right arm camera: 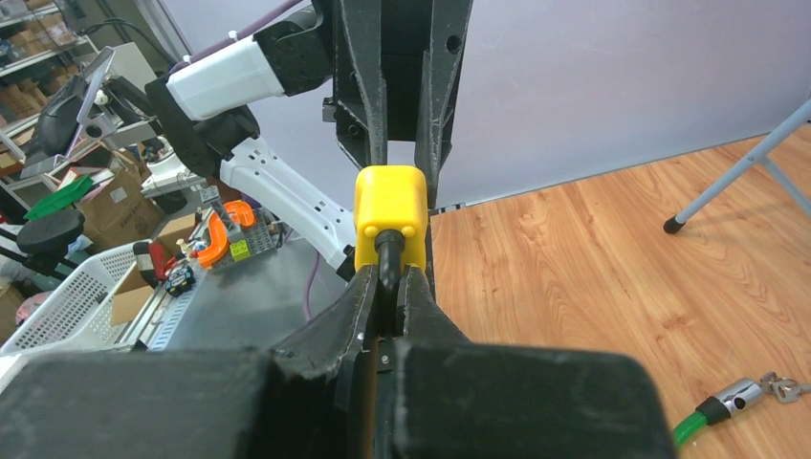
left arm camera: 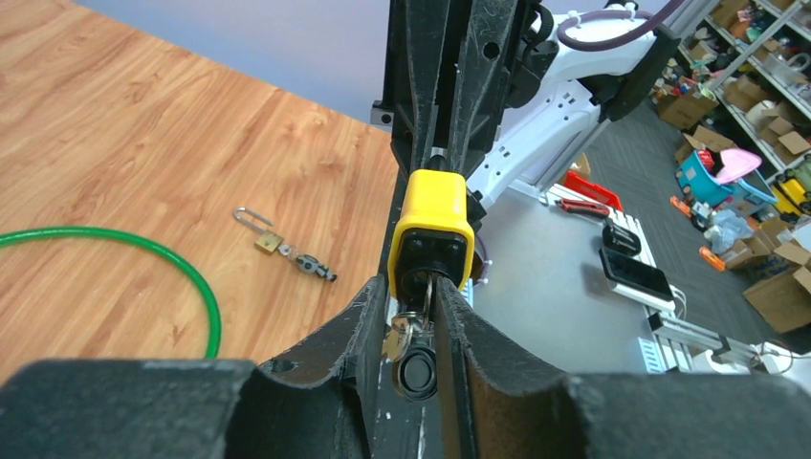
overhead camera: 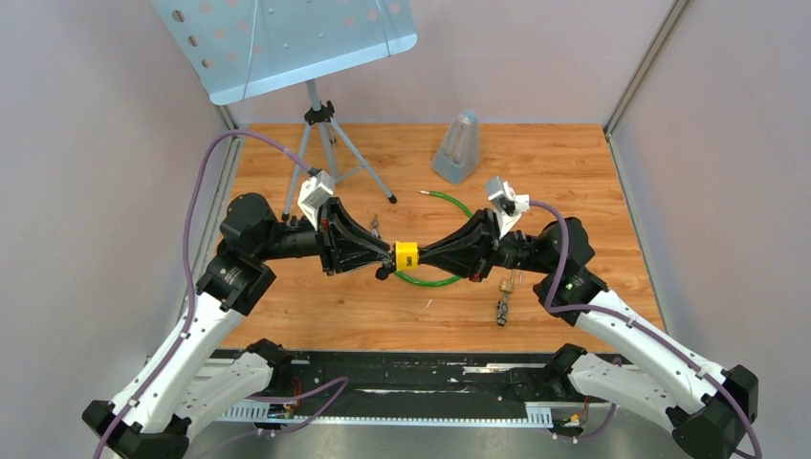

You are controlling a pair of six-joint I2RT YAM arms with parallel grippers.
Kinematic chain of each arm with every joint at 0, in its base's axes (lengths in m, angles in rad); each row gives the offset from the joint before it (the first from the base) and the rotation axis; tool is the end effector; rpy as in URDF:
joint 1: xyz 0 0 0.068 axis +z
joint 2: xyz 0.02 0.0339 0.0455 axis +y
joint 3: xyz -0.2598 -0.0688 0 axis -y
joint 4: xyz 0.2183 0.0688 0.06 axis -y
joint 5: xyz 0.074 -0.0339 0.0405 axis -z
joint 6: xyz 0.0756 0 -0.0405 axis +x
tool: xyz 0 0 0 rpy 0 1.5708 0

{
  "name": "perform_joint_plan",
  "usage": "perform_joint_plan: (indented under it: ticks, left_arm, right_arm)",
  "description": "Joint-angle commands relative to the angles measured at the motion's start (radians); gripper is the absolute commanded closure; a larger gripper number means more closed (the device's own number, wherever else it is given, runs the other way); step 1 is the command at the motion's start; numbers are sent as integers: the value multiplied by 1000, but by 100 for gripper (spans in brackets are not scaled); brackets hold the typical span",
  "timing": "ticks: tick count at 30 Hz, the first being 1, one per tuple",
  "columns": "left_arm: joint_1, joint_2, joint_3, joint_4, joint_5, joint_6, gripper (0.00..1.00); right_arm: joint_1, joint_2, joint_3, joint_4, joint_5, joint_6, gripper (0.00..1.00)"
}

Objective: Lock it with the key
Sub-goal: Lock the lock.

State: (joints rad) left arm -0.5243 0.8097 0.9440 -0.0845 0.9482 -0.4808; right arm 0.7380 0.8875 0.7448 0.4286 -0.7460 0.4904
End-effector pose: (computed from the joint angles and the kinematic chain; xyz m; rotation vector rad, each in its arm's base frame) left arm 0.1139 -0.1368 0.3962 0.8649 1.5234 -1.4739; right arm 0.1170 0.1758 0.3798 -0.8731 1.2610 1.4813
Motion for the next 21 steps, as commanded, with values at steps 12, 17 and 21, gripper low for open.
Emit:
perform_joint_plan:
  ticks: [12,17,21]
  left_arm:
    - [-3,42,-9,54,134,26,100]
    - [-3,29,-9,17,75,83,100]
    - [-3,34,-3,-19,64,136,100]
  right_arm:
    - [-4,-12,6,134,-21,-30,100]
    - [-7,-10,5,101,31,-36,100]
    - [-14,-12,3,99,46,-30,100]
